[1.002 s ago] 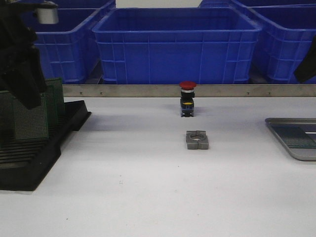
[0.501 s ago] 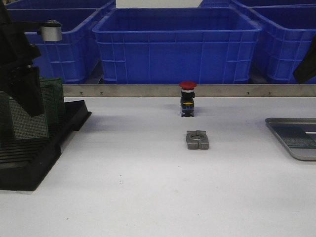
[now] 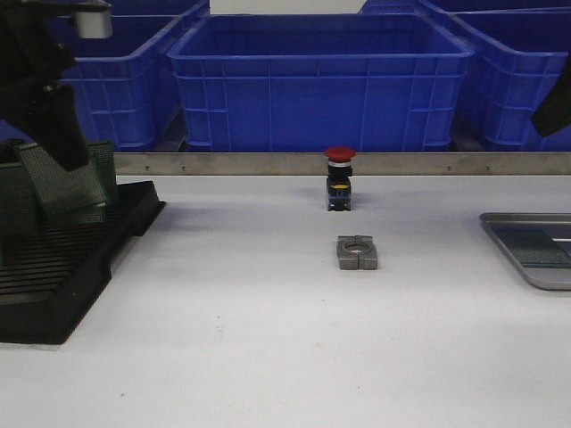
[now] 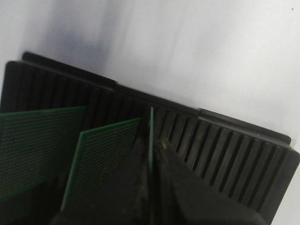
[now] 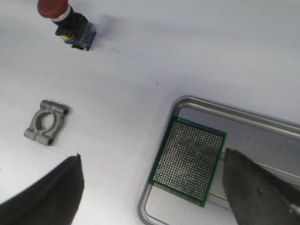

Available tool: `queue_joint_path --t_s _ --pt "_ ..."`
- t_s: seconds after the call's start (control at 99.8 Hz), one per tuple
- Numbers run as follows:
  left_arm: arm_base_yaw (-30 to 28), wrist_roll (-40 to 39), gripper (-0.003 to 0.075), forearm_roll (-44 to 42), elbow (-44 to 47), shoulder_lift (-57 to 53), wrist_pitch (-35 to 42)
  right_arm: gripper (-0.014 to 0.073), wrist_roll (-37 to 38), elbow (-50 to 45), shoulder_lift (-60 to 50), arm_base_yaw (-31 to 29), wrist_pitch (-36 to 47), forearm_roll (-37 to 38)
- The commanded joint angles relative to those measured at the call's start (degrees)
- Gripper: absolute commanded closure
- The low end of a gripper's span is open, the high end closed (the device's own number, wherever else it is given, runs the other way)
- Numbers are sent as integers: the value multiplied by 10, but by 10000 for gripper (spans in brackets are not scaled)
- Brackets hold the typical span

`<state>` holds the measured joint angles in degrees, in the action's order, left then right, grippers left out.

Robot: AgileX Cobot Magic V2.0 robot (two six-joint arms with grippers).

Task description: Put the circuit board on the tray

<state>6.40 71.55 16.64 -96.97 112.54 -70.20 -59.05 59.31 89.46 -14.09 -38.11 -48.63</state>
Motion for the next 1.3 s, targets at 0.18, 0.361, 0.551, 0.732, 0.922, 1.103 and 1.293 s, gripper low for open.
queue_joint_path --t_s 0.18,0.361,0.551,0.732,0.922,1.103,1.293 --pt "53 -6 740 69 -22 -79 -31 -28 -71 18 -84 27 -42 -23" --pt "100 -6 740 131 -22 -83 -31 -28 -141 17 -106 95 -59 -25" --pt "152 4 740 195 -22 -83 -31 -28 -225 17 -105 176 -76 -30" --pt "189 12 741 244 -22 -83 -31 -28 -294 17 -94 232 -77 -48" --pt "200 12 741 295 -22 -83 -31 -28 -302 17 -64 266 -76 -86" --pt "200 12 741 312 -22 -83 -31 -26 -302 17 -28 268 -79 -179" --pt "200 12 741 312 -22 -83 -31 119 -306 17 6 268 -103 -222"
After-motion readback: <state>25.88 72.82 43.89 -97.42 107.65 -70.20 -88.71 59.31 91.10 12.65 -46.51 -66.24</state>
